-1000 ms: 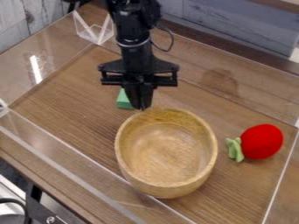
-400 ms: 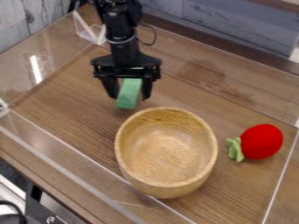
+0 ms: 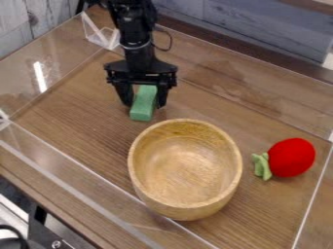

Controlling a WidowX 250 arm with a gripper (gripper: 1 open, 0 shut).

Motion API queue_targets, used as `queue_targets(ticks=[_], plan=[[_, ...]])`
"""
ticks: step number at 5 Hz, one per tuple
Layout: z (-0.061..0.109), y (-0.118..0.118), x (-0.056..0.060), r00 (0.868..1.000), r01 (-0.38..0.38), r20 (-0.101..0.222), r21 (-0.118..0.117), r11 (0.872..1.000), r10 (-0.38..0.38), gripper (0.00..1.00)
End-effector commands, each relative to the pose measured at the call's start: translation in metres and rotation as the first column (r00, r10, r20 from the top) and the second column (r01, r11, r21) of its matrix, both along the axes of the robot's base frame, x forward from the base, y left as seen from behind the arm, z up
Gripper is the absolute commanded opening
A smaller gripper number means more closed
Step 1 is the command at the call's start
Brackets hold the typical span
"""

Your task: Put the green block in the brown bowl

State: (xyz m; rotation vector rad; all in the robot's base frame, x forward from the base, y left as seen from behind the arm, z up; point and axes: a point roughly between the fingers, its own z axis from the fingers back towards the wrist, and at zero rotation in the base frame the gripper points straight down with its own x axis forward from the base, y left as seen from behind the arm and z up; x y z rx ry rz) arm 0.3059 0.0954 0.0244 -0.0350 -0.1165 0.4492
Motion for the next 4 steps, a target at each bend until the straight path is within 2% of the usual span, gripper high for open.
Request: queue_targets(ticks=[1,2,4], plan=[[0.010,0.013,0.006,0.997,-0.056,0.048,0.027,0.998,0.055,1.00],[0.005,0.015,0.003,0.994,-0.097,0.045,0.030,0.995,0.095,1.00],[0.017,0.005,0.016,0.998,-0.052,0.040,0.025,0.998,0.051,1.00]])
